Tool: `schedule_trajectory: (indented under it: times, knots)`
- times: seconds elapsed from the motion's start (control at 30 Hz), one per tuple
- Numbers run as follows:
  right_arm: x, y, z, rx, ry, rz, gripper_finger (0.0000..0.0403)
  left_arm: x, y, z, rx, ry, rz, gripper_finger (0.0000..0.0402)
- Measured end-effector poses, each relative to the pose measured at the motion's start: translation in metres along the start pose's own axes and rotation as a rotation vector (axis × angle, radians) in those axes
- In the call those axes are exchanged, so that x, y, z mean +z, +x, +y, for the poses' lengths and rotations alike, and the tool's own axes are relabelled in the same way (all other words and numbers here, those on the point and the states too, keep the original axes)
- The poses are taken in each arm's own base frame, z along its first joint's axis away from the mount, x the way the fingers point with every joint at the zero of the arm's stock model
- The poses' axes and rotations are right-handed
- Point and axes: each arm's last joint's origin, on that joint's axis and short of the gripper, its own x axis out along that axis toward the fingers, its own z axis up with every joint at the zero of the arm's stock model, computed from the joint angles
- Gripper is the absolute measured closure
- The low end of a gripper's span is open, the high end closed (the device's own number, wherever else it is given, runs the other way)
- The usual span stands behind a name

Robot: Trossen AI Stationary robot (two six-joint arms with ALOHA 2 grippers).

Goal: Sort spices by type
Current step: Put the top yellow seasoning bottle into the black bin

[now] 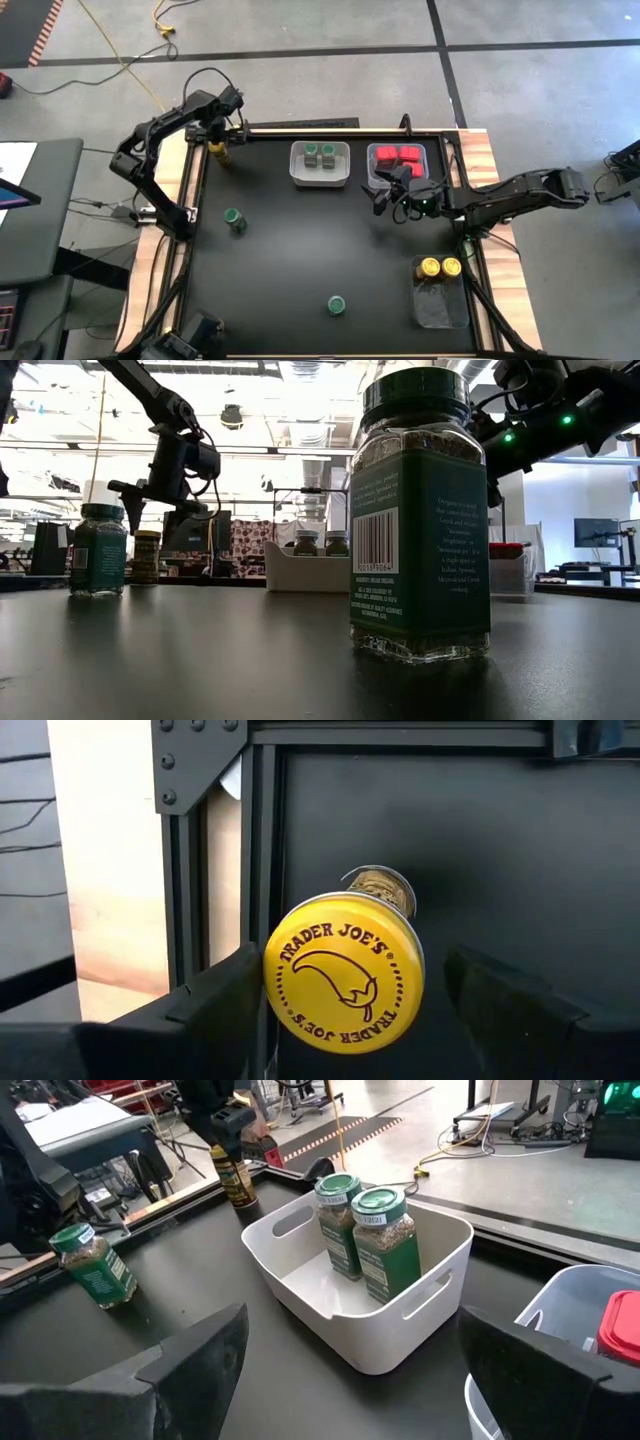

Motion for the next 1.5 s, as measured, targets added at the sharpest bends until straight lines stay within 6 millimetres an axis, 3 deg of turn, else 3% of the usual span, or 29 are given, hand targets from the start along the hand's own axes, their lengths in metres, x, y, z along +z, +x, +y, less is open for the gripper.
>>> schedule_trajectory:
  times: [1.17, 1.5]
  knots:
    - [0.0, 0.0, 0.0, 0.0, 0.0, 0.0, 0.0017, -0.005, 0.01, -0.004, 0.047, 0.004, -0.04, 0.0107]
    - [0.0, 0.0, 0.0, 0.0, 0.0, 0.0, 0.0017, -0.005, 0.01, -0.004, 0.047, 0.002, -0.043, 0.0139]
